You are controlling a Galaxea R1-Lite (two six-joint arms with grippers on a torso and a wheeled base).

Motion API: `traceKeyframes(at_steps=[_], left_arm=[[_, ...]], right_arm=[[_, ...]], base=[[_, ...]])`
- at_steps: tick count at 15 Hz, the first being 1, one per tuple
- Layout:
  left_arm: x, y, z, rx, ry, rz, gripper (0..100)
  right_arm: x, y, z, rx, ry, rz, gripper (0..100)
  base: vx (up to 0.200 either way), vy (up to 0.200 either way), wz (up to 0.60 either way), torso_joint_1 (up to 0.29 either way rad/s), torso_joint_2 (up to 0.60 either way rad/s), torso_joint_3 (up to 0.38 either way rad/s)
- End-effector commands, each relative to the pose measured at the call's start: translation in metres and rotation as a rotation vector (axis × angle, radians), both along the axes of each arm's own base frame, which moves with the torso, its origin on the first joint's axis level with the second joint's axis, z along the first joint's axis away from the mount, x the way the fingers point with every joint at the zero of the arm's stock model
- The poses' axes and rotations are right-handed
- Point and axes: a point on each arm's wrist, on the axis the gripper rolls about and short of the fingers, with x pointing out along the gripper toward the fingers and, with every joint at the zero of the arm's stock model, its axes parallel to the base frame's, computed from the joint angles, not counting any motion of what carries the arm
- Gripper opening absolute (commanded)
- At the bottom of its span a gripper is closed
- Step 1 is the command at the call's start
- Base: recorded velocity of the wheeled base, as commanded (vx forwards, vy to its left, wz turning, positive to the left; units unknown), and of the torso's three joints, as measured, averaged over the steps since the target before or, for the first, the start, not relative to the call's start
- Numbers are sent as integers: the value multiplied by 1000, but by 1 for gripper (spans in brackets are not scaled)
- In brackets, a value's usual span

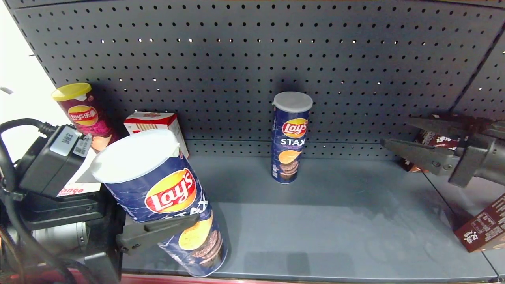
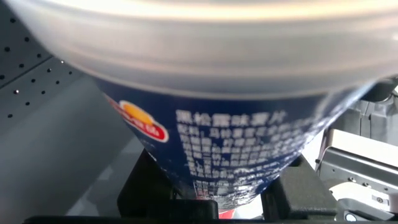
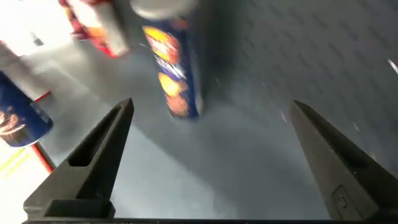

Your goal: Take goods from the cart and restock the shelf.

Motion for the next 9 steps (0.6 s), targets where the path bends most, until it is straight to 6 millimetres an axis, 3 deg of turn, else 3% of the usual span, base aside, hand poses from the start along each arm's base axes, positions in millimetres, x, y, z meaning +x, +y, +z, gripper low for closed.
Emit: traceKeyframes(at_steps=[1,5,9], left_arm=[[0,0,-2,2,6,0,0],[0,0,-2,2,6,-3,0],[0,-1,-1,1,5,-6,0]], right_arm=[[46,14,-22,-59,-3,130,100],[61,23,-30,-58,0,357,100],[84,34,-33,-53,-22,404,100]], base=[[0,0,0,0,0,0],[0,0,0,0,0,0],[0,0,0,0,0,0]])
